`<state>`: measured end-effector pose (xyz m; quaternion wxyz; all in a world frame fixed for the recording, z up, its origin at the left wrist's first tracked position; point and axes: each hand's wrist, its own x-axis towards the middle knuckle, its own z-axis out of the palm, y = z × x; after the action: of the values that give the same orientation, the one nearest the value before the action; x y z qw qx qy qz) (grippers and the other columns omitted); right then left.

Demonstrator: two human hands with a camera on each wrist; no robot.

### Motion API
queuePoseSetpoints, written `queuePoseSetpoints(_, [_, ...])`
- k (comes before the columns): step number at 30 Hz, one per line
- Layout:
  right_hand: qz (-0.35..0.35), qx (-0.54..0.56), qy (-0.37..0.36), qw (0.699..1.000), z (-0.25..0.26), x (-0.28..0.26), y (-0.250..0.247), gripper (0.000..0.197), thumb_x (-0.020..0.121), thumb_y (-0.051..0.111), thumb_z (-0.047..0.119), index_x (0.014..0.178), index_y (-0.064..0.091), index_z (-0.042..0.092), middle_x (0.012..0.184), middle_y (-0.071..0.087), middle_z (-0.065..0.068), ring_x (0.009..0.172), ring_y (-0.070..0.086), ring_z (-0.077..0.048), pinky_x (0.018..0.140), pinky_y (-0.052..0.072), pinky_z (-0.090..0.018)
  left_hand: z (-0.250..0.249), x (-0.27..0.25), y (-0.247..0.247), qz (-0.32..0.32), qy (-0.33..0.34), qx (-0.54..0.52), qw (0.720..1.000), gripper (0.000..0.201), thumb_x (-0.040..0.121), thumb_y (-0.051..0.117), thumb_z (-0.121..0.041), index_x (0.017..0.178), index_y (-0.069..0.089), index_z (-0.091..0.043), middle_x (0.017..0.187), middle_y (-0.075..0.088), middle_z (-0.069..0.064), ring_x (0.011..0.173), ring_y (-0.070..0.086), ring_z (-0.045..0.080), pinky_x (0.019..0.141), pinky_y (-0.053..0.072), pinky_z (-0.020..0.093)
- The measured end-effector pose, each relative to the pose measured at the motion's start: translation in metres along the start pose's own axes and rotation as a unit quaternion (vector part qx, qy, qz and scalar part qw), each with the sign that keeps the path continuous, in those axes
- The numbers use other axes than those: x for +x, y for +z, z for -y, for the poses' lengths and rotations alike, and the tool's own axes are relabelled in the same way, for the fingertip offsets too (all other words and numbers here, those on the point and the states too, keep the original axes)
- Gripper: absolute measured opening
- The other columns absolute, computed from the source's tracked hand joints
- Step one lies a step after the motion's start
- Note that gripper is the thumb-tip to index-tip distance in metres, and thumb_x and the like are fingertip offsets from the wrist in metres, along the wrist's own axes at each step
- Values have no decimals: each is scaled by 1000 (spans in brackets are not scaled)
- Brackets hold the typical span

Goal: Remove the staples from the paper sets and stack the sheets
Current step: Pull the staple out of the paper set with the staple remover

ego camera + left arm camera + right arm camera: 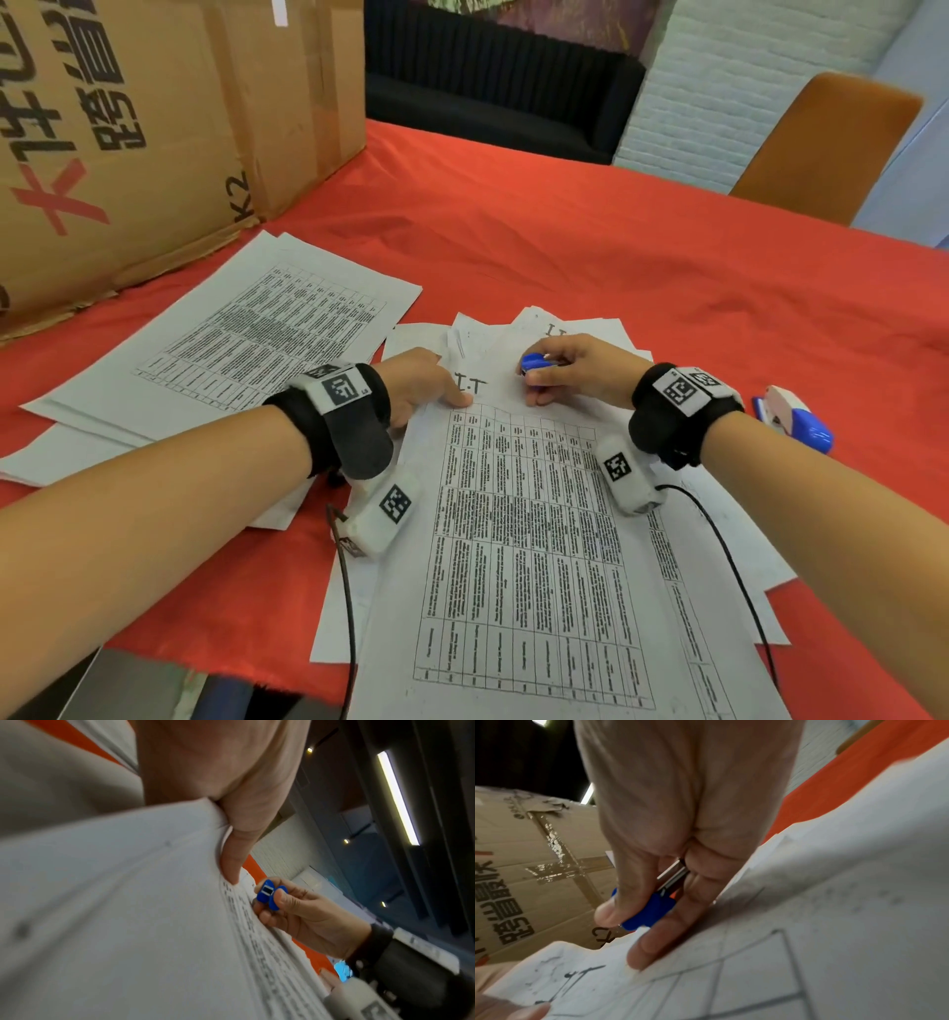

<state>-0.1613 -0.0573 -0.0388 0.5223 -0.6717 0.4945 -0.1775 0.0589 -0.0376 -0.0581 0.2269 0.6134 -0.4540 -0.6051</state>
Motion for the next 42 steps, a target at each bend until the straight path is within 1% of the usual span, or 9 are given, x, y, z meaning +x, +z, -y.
queuePoseSetpoints(5, [-36,-23,-59,997,26,-20,2,21,88,64,5,108,62,-1,89,67,-14,78,70,-20,76,57,-23,-25,-18,7,-124,231,139,955,38,90,59,-15,127,50,-12,128,53,7,116,52,24,88,44,31])
queuePoseSetpoints(7, [-43,-121,-95,987,49,-31,5,29,86,67,11,112,61,1,92,68,-10,78,70,-15,73,53,-15,-35,-25,13,-15,179,-69,981,30,99,45,-25,121,49,-6,124,56,16,107,55,25,88,44,32])
queuePoseSetpoints(9, [-53,-337,-123,932,67,-35,11,34,84,71,21,115,62,10,95,67,-1,78,63,-10,68,43,-7,-39,-33,23,146,55,-271,950,32,102,33,-20,108,52,5,107,60,25,96,59,33,92,47,38])
queuePoseSetpoints(12, [-44,-505,-136,851,82,-33,19,37,83,71,20,118,61,16,105,68,-2,93,61,-18,79,48,-26,-35,-27,32,171,10,-380,909,32,100,27,-5,94,54,10,94,60,26,88,59,34,93,46,42])
queuePoseSetpoints(15, [-84,-510,-104,850,84,-32,7,40,83,72,20,121,60,12,116,66,-3,105,62,-20,90,49,-32,-30,-21,33,147,-17,-423,894,30,101,31,-6,95,56,10,91,63,22,82,62,27,81,55,31])
queuePoseSetpoints(19, [-44,-586,23,809,63,-29,5,42,81,73,30,118,62,15,112,65,-5,99,61,-23,83,52,-36,-24,-14,31,34,66,-2,997,15,94,53,-8,82,60,-3,73,60,7,57,54,12,49,47,19])
queuePoseSetpoints(26, [7,-631,64,773,45,-10,23,43,80,73,39,113,64,13,105,65,-7,89,61,-23,70,49,-31,-35,-1,45,2,146,426,893,22,81,72,-25,90,63,-7,85,62,6,76,57,21,71,48,31])
queuePoseSetpoints(34, [45,-668,50,741,43,0,29,35,85,70,30,112,62,9,105,62,-7,86,59,-26,65,40,-29,-30,17,47,42,109,469,875,40,82,69,-40,63,44,-16,62,47,0,56,43,15,59,37,26])
queuePoseSetpoints(42, [33,-615,32,787,32,-1,18,34,86,66,37,107,62,12,98,63,-6,82,54,-23,68,44,-30,-29,17,54,23,141,530,836,38,86,61,-47,70,53,-14,71,55,1,79,54,22,70,41,29])
